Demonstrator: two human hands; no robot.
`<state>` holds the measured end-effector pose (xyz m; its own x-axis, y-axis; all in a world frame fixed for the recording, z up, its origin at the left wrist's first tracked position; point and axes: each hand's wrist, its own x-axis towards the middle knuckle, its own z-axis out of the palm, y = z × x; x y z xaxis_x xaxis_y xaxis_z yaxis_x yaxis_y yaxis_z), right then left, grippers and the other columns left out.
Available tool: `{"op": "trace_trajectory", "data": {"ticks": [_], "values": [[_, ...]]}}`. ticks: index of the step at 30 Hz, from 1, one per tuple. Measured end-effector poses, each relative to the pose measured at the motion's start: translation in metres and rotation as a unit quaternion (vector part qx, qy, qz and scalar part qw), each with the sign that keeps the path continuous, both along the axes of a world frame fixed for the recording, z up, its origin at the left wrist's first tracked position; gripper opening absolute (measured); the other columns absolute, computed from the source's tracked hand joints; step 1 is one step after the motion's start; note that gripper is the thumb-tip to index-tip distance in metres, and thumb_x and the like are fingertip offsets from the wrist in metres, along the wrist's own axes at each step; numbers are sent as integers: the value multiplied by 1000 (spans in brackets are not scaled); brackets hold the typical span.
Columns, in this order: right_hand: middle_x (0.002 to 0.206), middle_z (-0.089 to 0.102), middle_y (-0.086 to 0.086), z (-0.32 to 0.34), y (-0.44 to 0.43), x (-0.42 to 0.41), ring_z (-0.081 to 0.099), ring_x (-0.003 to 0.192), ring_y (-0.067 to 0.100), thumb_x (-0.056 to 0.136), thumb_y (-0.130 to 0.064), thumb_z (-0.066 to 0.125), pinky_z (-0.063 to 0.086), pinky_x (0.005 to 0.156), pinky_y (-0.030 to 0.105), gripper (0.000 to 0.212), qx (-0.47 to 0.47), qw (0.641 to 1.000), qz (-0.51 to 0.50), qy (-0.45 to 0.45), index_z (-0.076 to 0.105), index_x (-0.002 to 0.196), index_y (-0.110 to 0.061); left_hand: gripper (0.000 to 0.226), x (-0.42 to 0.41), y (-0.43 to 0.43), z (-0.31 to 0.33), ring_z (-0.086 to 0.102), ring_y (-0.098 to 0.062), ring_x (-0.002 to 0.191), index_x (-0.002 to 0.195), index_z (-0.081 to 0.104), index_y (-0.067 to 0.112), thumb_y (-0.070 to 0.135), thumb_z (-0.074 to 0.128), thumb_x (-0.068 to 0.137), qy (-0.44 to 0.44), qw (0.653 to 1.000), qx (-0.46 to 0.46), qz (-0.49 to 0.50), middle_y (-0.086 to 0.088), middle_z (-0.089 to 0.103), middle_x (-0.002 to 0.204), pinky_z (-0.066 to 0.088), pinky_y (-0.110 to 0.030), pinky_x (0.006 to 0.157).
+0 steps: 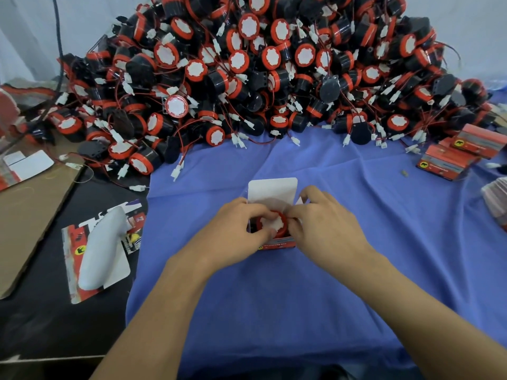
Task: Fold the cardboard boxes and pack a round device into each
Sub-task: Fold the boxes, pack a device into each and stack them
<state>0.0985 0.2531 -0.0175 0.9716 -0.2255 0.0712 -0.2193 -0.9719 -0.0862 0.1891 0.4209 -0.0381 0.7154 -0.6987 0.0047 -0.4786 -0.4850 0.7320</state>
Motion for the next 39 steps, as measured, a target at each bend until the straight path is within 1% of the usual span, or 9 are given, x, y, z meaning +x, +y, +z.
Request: {"op": "trace_trajectory", "data": {"ticks": [7, 11, 14, 17, 23, 29, 33, 35, 39], "values": [[101, 46, 1, -3, -8, 2, 55, 94, 20, 103, -24, 37, 52, 84, 41, 26, 205, 976, 23, 67, 62, 97, -22, 35, -11, 0, -7, 56, -1, 116, 121, 59, 43, 29, 72, 92, -3, 994, -109, 25, 21, 62, 119, 52, -30, 95], [87, 62, -5, -19, -3, -11, 57, 71, 6, 102, -34, 50, 43, 55, 23, 15, 318, 945, 14, -79, 43, 115, -37, 44, -22, 3, -19, 66, 1, 104, 121, 46, 44, 33, 77, 91, 38, 977, -201, 54, 27, 65, 114, 59, -27, 79], [79, 72, -7, -24, -5, -17, 64, 61, 4, 106, -39, 42, 51, 53, 16, 14, 492, 858, -41, -145, 39, 118, -48, 21, -21, 6, -18, 65, 5, 84, 124, 51, 44, 48, 50, 104, 79, 966, -238, 67, 26, 68, 93, 52, -14, 74], [96, 76, 0, -27, -13, -16, 75, 88, 13, 109, -21, 45, 64, 76, 30, 25, 639, 745, -102, -160, 55, 124, -37, 22, -14, 9, -18, 67, -26, 95, 123, 59, 46, 36, 45, 110, 134, 956, -248, 80, 6, 70, 98, 59, -45, 91], [116, 74, 4, -37, -12, -14, 73, 104, 29, 103, -10, 59, 57, 99, 45, 28, 623, 767, -77, -135, 71, 122, -26, 29, -18, 0, -18, 71, -14, 105, 119, 61, 37, 22, 71, 97, 183, 937, -289, 77, 2, 75, 111, 57, -30, 91], [109, 75, -17, -37, -5, -12, 69, 97, 1, 97, 2, 55, 52, 80, 14, 44, 572, 807, -9, -146, 71, 113, -36, 55, -23, -12, -31, 72, -18, 90, 110, 32, 36, 7, 74, 92, 162, 933, -297, 122, 3, 76, 105, 60, -32, 78], [105, 74, -12, -48, -2, -17, 70, 92, 11, 104, -7, 53, 55, 74, 27, 36, 538, 825, 6, -172, 71, 113, -36, 33, -18, -8, -29, 68, -10, 95, 104, 65, 41, 14, 77, 91, 52, 964, -242, 94, 14, 73, 102, 52, -19, 75], [115, 72, -13, -53, -6, -21, 69, 104, 7, 104, -8, 54, 54, 82, 23, 33, 521, 836, 14, -171, 73, 116, -32, 22, -14, 0, -28, 69, -9, 96, 97, 73, 40, 24, 82, 87, 70, 970, -222, 74, 17, 73, 106, 54, -19, 77], [144, 55, -17, -54, -17, -29, 55, 127, -8, 99, -5, 61, 47, 96, 11, 46, 534, 835, 65, -115, 67, 123, -44, 49, -5, 24, -25, 59, 3, 125, 116, 75, 41, 55, 87, 71, 157, 973, -167, -15, 22, 61, 138, 53, -23, 98]]}}
